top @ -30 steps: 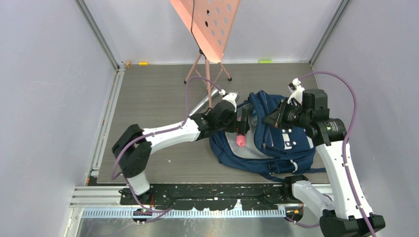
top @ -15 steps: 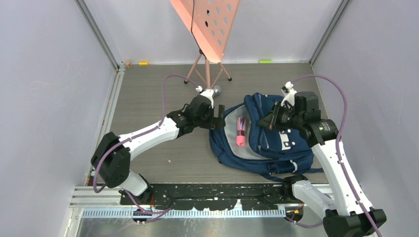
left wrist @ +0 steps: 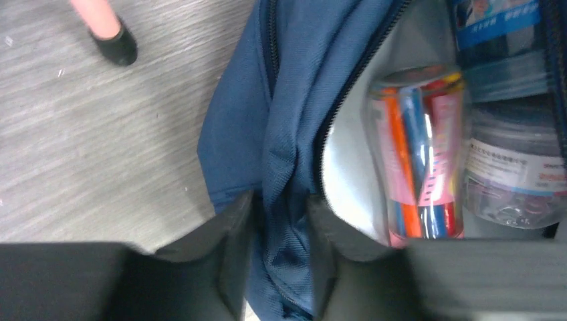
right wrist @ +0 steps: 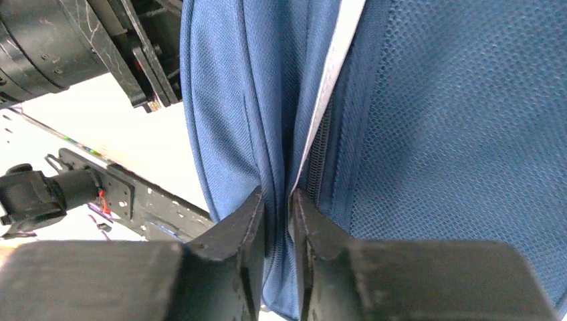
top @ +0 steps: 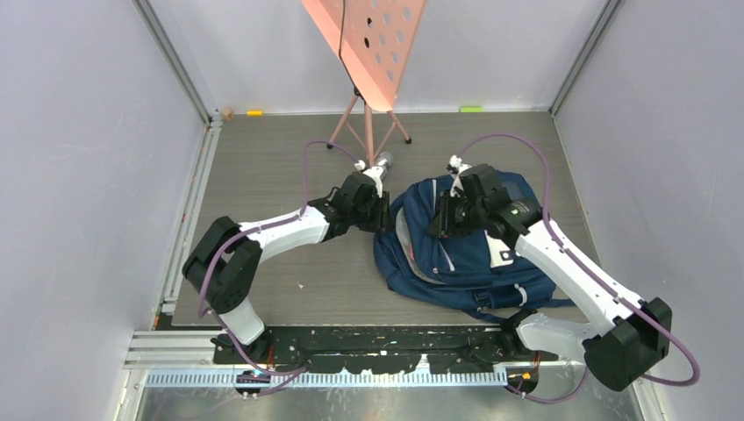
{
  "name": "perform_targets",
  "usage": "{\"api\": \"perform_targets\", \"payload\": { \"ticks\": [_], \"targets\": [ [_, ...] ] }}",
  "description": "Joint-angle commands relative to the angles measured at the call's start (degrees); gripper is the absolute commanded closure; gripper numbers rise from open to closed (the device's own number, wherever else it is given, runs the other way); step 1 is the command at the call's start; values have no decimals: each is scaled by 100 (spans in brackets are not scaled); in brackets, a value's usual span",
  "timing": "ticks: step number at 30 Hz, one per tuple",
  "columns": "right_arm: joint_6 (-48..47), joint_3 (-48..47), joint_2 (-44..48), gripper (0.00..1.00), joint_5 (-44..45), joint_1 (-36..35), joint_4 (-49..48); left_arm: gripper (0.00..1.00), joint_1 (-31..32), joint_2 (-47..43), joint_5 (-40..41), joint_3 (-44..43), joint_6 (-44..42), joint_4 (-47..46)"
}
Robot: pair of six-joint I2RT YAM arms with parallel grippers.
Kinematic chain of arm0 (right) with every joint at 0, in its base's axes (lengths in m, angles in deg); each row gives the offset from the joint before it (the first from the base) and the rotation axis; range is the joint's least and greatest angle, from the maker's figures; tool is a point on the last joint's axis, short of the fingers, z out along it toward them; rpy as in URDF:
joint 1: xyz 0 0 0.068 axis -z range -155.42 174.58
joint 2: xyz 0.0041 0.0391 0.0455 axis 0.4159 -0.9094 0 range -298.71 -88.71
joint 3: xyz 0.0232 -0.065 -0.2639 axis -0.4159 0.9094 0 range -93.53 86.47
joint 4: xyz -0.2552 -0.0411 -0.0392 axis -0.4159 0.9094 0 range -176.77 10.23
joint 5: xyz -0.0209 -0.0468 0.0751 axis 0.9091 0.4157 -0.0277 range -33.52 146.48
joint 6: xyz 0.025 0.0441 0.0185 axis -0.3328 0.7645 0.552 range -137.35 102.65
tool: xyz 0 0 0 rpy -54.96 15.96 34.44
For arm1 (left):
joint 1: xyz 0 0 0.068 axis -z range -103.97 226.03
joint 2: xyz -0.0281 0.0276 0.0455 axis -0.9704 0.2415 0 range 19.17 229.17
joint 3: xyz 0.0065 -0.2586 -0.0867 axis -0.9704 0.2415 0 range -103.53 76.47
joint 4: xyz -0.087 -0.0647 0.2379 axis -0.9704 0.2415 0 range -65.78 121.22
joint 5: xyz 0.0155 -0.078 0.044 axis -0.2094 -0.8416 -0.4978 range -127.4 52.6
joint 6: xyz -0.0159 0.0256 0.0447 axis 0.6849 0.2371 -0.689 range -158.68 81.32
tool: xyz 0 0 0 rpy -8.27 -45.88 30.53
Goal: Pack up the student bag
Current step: Adjust the student bag at the center of the board.
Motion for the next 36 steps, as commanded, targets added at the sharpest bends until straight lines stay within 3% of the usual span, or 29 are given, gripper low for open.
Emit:
{"api": "perform_targets", "payload": {
  "ticks": [1,2,3,4,6,9,14,20,30,36],
  "targets": [
    [27,-339,-275,64,301,-271,-83,83,-27,175,-507,93,-65,-767],
    [12,-414,-281,48,405,-281,-31,92,-27,145,-549,161,-59,-825],
    [-4,-575,-273,41,479,-278,82,99,-27,93,-588,275,-34,-920],
    [-53,-664,-262,29,680,-283,166,100,-27,20,-618,416,4,-1006],
    [-165,-978,-250,18,968,-280,434,100,-22,-182,-672,729,108,-1144],
    [-325,-1506,-372,10,1114,-208,826,100,-5,-656,-670,1331,341,-1368],
    [-704,-2069,-769,6,1094,320,948,100,49,-1394,-661,2220,859,-1624],
    [-1235,-2563,-2016,5,385,1208,457,100,114,-2130,-644,2617,1162,-1682],
    [-1676,-3907,-4057,5,-335,1515,564,100,123,-2980,-639,2658,884,-1329],
    [-1384,-4004,-4584,8,-420,1517,1031,100,123,-2949,-751,2577,771,-1335]
  ]
}}
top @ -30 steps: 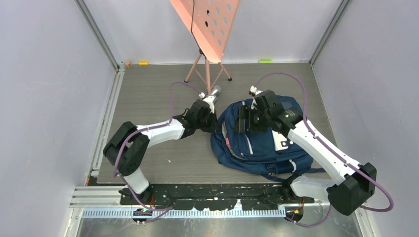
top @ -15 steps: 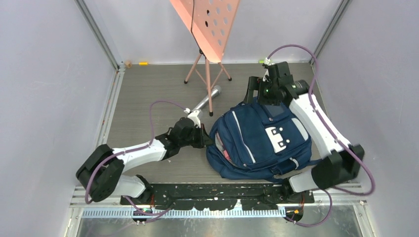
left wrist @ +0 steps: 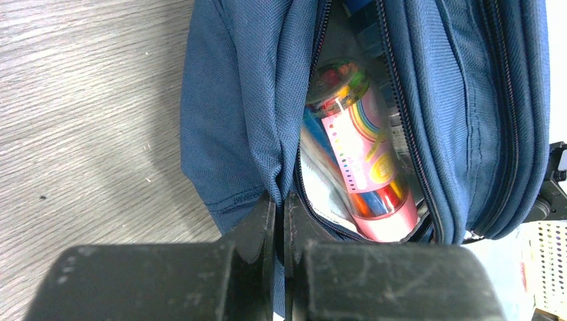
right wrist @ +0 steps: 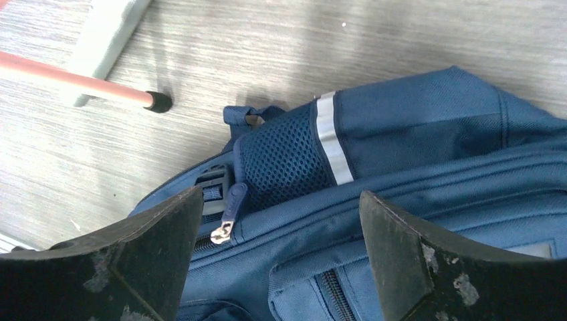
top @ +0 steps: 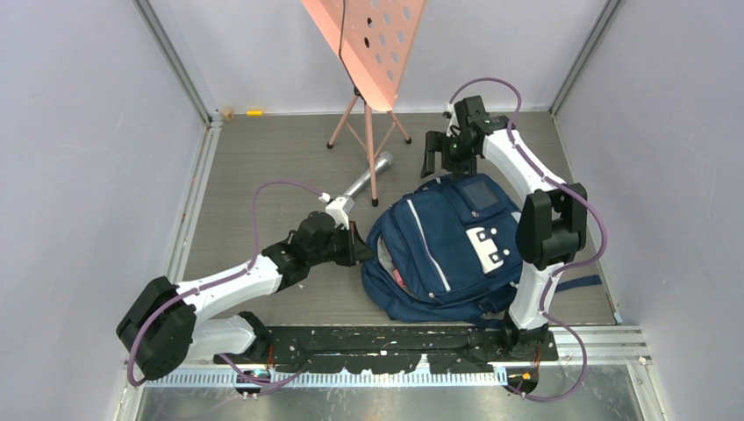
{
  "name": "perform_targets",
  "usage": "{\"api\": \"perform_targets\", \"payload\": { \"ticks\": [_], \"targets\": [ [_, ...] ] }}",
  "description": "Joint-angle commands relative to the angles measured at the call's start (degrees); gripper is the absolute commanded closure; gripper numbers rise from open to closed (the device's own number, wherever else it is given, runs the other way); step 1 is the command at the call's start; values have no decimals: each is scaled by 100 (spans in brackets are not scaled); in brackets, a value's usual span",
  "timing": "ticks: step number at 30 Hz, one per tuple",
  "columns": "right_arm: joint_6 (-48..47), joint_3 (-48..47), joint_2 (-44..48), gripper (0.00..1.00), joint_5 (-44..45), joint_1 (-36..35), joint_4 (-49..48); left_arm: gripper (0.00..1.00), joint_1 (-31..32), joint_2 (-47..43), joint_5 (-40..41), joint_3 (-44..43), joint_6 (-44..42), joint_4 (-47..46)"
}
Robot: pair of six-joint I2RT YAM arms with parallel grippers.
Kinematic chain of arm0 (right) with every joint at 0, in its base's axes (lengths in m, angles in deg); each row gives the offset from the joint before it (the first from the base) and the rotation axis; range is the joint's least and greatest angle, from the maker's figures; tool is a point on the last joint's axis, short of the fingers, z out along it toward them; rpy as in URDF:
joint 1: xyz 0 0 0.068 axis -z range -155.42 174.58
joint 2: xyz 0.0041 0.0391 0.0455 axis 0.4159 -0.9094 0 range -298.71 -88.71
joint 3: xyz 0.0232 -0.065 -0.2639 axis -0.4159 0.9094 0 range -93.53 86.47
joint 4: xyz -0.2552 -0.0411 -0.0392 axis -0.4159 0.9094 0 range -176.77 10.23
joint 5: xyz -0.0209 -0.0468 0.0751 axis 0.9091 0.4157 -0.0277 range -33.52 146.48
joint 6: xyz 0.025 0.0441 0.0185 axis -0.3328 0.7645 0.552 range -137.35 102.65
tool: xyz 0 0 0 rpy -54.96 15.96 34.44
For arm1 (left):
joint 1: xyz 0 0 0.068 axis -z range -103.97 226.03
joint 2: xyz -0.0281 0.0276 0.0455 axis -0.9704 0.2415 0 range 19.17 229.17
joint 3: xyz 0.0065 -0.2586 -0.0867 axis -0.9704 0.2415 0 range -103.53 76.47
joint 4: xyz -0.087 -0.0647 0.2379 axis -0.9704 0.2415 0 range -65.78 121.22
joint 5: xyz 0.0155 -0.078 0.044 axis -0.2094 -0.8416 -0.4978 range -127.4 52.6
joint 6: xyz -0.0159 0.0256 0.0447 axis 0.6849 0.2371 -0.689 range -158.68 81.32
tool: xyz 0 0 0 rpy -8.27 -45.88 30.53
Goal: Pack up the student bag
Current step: Adjust the student bag at the center of the board.
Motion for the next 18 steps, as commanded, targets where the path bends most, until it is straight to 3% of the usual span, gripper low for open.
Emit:
{"api": "perform_targets", "payload": {
  "ticks": [1,14,18],
  "targets": [
    [138,-45,-106,9,-290,14,338,100,2,-172,-272,-191,-177,-268],
    [626,377,-111,21,-965,-537,465,100,2,-5,-340,-144,-129,-561],
    [815,466,-74,34,-1009,-699,288,100,2,-23,-343,-108,-116,-592]
  ]
}}
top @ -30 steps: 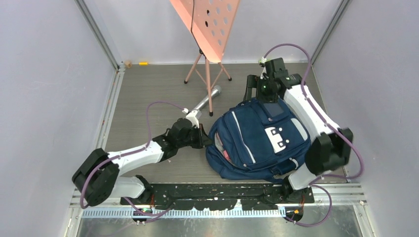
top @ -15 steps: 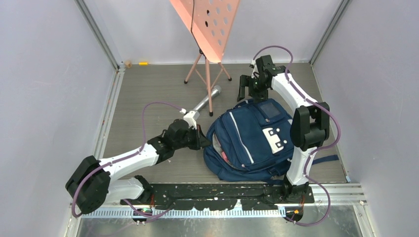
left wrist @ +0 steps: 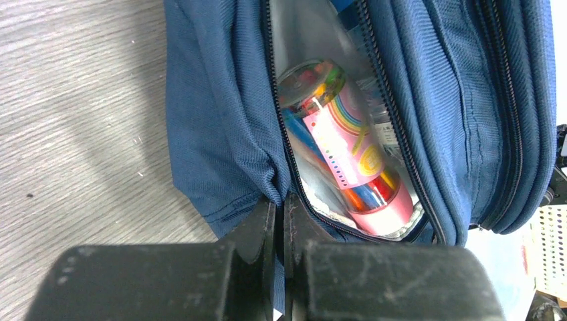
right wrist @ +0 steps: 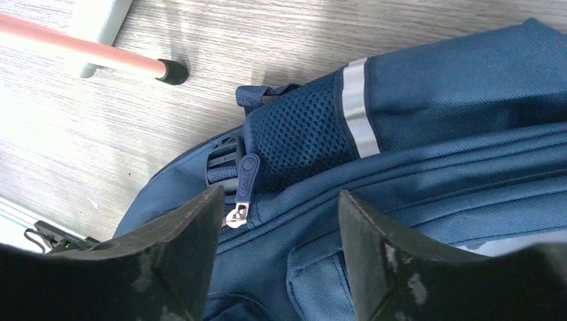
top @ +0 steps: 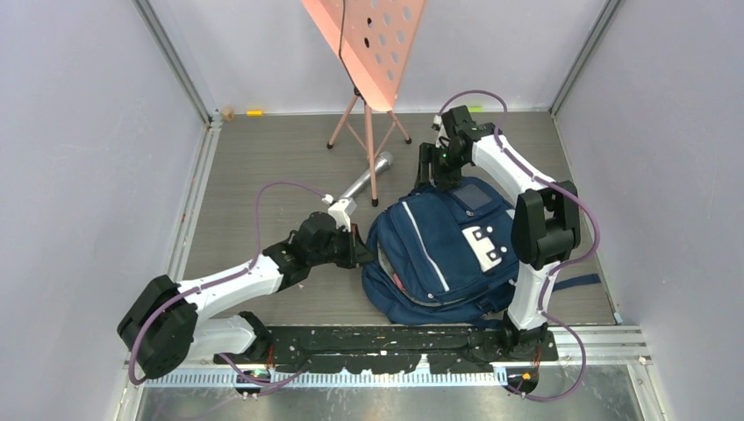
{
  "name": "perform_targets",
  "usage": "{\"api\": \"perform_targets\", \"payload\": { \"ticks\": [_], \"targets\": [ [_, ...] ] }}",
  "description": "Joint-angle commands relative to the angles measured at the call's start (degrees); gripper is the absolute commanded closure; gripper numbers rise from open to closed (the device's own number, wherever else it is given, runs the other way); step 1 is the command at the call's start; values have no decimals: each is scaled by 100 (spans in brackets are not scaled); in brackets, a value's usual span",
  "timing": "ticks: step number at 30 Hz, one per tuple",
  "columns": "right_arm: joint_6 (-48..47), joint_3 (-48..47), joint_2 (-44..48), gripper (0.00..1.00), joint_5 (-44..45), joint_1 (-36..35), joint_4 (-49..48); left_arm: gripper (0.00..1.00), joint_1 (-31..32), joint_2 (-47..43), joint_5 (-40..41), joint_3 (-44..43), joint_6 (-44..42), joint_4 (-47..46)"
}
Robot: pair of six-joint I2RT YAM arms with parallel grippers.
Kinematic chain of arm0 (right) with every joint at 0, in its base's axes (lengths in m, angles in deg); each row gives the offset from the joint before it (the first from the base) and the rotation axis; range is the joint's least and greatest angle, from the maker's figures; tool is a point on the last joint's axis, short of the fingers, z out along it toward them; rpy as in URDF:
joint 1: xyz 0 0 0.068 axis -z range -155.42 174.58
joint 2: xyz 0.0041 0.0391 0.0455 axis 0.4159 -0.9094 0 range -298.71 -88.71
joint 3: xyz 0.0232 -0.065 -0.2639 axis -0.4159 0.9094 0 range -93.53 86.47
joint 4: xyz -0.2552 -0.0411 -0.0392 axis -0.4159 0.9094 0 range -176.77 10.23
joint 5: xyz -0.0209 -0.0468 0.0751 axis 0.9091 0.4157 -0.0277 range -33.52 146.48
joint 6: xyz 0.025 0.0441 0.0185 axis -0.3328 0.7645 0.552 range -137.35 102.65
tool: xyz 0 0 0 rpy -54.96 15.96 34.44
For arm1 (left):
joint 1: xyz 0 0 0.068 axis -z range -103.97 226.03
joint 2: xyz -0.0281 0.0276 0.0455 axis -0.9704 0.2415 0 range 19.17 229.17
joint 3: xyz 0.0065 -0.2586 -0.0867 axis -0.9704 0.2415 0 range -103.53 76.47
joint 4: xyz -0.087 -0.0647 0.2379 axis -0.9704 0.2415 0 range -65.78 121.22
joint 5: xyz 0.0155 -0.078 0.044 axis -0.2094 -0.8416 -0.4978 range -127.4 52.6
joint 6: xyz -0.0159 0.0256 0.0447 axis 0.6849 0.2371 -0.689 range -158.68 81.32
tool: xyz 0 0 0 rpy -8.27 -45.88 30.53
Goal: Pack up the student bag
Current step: Adjust the student bag at the center of the board.
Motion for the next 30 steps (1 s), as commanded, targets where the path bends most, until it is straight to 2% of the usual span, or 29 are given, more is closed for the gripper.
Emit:
{"api": "perform_targets", "payload": {
  "ticks": [1,2,4,5,6,8,10,15,19,21,23,24,27,30],
  "targets": [
    [559,207,110,41,-778,-403,88,100,2,-87,-165,-107,7,-603],
    [605,210,116,45,-826,-424,37,100,2,-101,-169,-100,13,-620],
    [682,127,93,61,-907,-510,-33,100,2,-147,-191,-62,41,-681],
    [692,87,80,66,-890,-573,-32,100,2,-161,-207,-24,51,-738],
    [694,2,39,77,-869,-602,-33,100,14,-176,-219,22,57,-811],
    [714,-144,-31,91,-862,-671,-32,100,54,-176,-243,144,74,-1009],
    [764,-207,-31,98,-865,-707,-163,100,179,-123,-253,204,138,-1263],
    [779,-487,-289,99,-841,-726,-409,100,932,176,115,162,325,-1964],
    [740,-740,-450,99,-787,-745,-246,100,1543,396,1001,36,760,-1818],
    [765,-672,-187,96,-475,-764,-260,100,1563,496,1358,57,1052,-1608],
    [756,-566,208,78,95,-762,-190,100,1567,490,1647,122,1145,-1367],
    [732,-510,370,61,492,-757,-92,100,1565,446,1776,171,1173,-1236],
    [861,30,1303,32,1597,-666,55,100,1567,206,1954,281,1149,-1056],
    [1253,605,2147,25,2356,-274,250,100,1562,16,2050,303,1064,-790]
  ]
}}
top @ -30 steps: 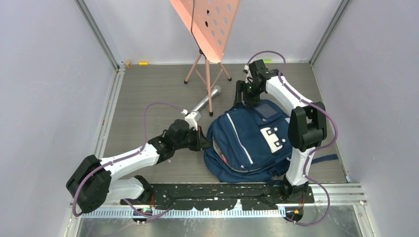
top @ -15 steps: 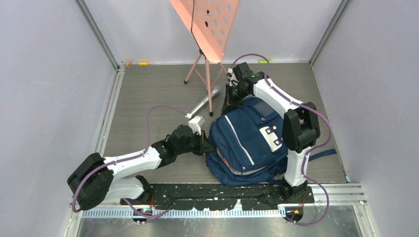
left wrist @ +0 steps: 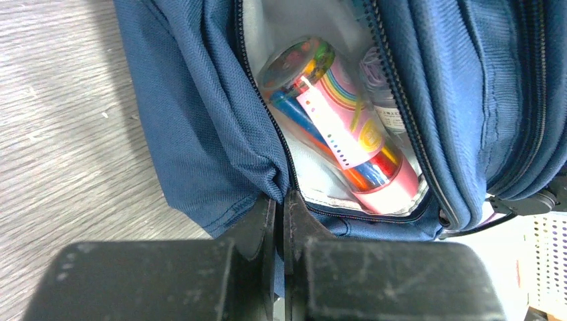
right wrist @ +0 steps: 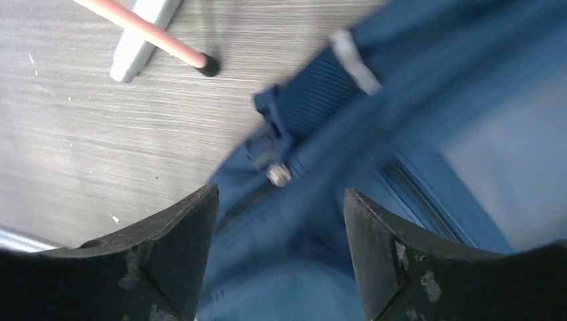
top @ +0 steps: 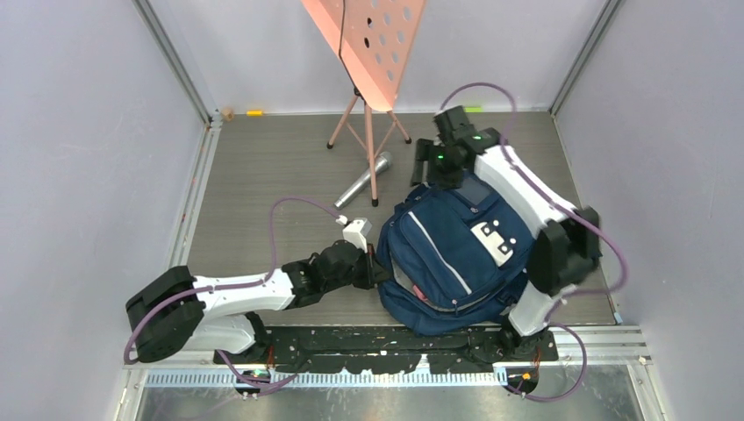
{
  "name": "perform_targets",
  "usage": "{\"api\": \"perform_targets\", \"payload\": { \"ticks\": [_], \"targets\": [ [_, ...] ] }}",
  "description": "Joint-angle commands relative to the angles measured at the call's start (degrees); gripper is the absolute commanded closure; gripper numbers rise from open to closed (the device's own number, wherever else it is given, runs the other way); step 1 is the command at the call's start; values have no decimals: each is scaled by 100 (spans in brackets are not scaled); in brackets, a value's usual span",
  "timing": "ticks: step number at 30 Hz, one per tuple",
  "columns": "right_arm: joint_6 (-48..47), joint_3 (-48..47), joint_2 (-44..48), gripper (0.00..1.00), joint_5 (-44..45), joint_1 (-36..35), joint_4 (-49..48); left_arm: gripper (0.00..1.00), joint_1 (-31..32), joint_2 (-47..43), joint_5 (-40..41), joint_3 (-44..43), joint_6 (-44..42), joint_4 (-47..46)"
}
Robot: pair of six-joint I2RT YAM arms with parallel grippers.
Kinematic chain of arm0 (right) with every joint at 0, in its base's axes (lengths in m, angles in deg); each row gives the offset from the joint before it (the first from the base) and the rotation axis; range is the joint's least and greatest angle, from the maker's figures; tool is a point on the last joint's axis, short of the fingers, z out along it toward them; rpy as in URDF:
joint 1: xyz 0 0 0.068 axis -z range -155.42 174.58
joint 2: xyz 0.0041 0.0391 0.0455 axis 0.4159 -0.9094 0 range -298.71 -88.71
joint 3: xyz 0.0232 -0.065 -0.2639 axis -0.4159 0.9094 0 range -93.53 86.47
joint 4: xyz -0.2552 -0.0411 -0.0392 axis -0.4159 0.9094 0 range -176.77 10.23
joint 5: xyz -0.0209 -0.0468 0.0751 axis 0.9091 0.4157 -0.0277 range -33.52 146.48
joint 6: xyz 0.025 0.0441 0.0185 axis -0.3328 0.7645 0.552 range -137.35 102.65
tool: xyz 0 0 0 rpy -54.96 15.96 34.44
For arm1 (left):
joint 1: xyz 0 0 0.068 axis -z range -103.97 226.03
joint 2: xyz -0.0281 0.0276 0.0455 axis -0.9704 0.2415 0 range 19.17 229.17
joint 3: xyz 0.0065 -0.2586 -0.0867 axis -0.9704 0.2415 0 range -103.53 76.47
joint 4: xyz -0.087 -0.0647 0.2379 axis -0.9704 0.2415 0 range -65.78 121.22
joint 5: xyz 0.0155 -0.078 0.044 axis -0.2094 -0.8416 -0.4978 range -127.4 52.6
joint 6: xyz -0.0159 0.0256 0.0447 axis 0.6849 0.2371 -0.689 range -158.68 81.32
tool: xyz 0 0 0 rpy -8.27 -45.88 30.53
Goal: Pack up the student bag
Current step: Adjust the student bag at the center of the board.
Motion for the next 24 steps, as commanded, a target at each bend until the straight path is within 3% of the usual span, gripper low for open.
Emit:
{"api": "perform_targets", "payload": {
  "ticks": [1,5,7,14,21,24],
  "targets": [
    [655,738,1834,22,1907,474,452,100,-19,-421,550,2,-22,105],
    [1157,1623,3045,8,2803,983,864,100,-27,-494,491,-23,-111,252],
    [1356,1991,3543,4,2831,1368,1097,100,-27,-469,423,-24,-144,221],
    [2305,3072,4865,1,2843,2225,1554,100,-25,-406,329,9,-200,144],
    [2887,4161,5153,1,2378,2242,1195,100,-24,-305,295,63,-239,-40],
    [2864,4523,4954,4,1849,2235,549,100,-24,-247,114,74,-400,-193]
  ]
}}
